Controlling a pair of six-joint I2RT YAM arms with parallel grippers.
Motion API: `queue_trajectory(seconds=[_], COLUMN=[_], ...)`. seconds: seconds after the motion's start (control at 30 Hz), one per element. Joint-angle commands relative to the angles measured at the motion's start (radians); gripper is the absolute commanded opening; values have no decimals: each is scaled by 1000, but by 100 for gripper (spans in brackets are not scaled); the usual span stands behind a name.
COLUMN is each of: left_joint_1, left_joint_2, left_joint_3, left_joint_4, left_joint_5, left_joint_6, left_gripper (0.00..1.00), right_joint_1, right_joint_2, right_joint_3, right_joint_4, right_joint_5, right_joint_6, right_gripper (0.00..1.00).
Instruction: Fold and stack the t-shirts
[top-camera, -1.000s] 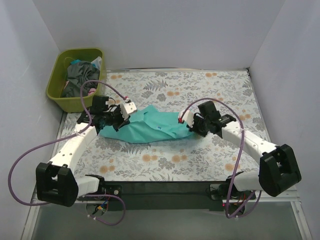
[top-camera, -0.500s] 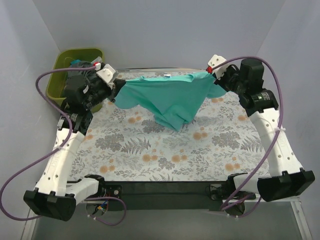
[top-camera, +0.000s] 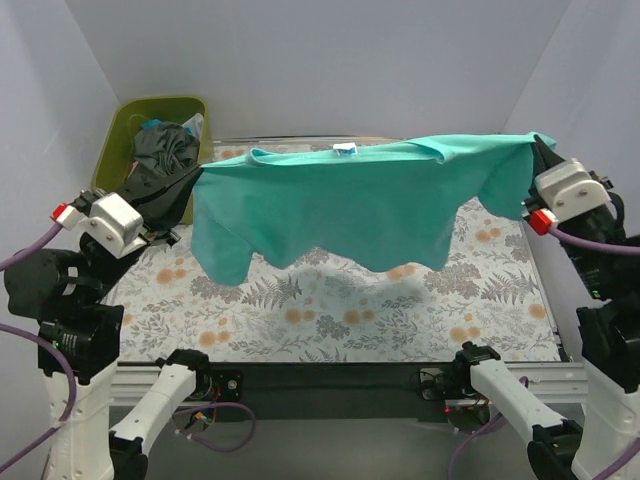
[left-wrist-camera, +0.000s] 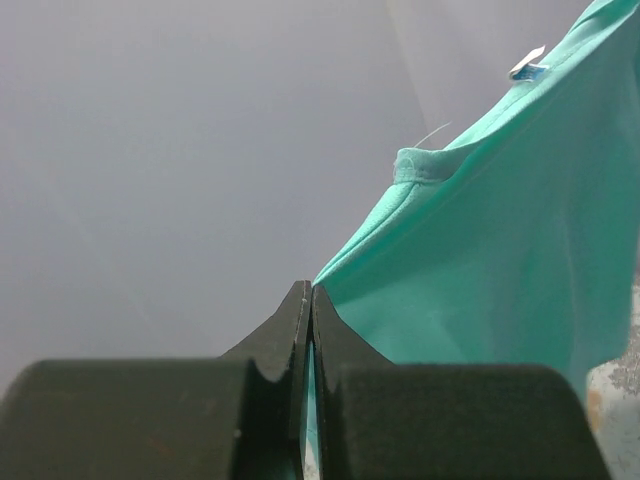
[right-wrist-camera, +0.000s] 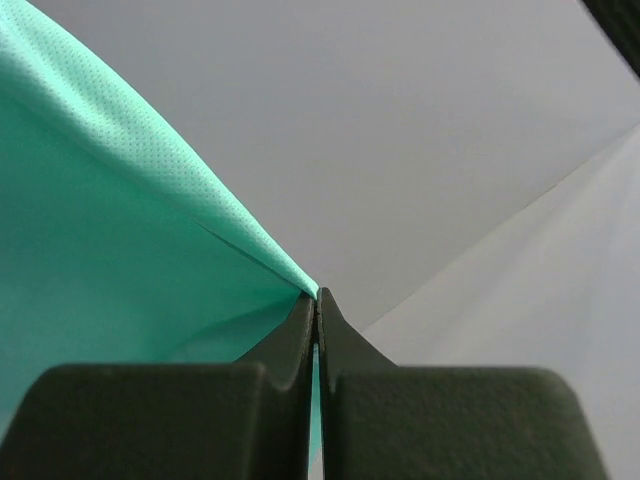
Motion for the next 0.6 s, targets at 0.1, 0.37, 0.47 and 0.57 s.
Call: queue_trajectory(seconds=[0.1,0.37,0.47,0.57], left_joint_1=[10,10,10,11], left_joint_2=[81,219,342,491], left_joint_3=[49,-205,-302,-386], left_joint_4=[-30,49,123,265], left_joint_5=[-111,-205,-251,-247], left_joint_6=[-35,0,11,25], left_gripper=[0,0,0,0], right_joint_1=[-12,-10,-12,-12], right_joint_2=[70,244,380,541], right_joint_3=[-11,-388,-449,-456], right_joint_4=[42,373,497,598], right_joint_5=[101,116,121,78], right_joint_6=[-37,-120,-131,-132], right_gripper=[1,1,1,1])
